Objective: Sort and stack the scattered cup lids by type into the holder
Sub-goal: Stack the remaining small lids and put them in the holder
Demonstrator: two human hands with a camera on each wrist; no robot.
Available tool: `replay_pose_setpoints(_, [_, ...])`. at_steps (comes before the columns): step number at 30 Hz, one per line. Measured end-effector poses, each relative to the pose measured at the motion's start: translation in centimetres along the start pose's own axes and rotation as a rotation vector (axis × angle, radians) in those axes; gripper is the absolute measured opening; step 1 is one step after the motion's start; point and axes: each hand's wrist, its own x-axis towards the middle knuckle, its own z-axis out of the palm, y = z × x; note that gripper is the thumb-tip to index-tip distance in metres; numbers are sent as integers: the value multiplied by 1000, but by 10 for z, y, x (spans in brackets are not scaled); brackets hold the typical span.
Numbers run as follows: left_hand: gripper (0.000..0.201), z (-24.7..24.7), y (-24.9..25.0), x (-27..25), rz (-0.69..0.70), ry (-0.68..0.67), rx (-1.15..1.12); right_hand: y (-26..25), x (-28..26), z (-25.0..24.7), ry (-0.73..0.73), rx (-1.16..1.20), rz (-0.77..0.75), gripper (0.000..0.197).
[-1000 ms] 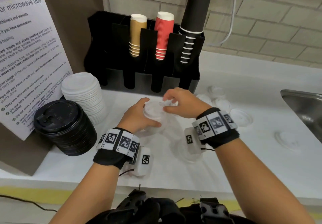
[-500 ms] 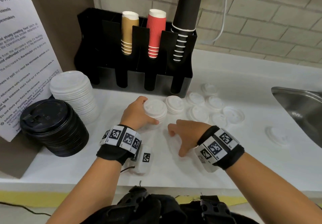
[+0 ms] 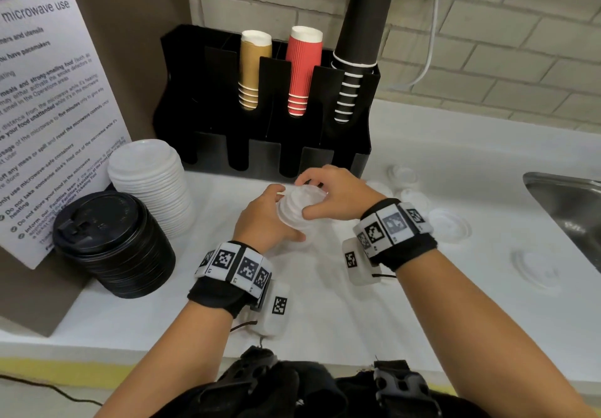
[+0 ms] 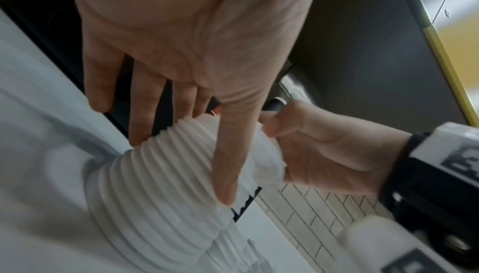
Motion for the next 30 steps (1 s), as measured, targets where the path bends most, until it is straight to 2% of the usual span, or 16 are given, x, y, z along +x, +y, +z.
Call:
replay_pose_setpoints(3, [111,-1,2,-1,-16,-11,5,-5,8,8,-10,-44,-31,55])
replay_pose_setpoints(6, [114,-2,4,0,-25,-22,16,-7,9,11,-11,-64,-46,58])
replay_pose_setpoints(10, [107,-4,5,0,-13,-27,9,-6,8,13,-13,-73,-55,59])
replay_pose_setpoints(13, [91,-4,4,1,17,-39,6,-4,8,16,-23,-76,-69,59])
replay_pose_setpoints(16, [82,-5,2,2,31,-44,-11,6,8,11,-12,26,-80,55])
replay_pose_setpoints(18, [84,-5,0,3,27,-38,-5,18,10,1,94,110,3,47])
replay_pose_setpoints(20, [81,-3,-1,5,28,-33,7,34,15,-9,157,51,170,46])
replay_pose_setpoints(22, [77,-2,-2,6,27,-34,10,48,20,-12,35,-129,313,56])
replay_pose_setpoints(25, [77,0,-2,7,23,-36,13,51,22,-7,-129,-244,331,74])
replay_pose_setpoints(30, [75,0,-4,6,24,-30,1,50,27,-1,-116,-243,318,68])
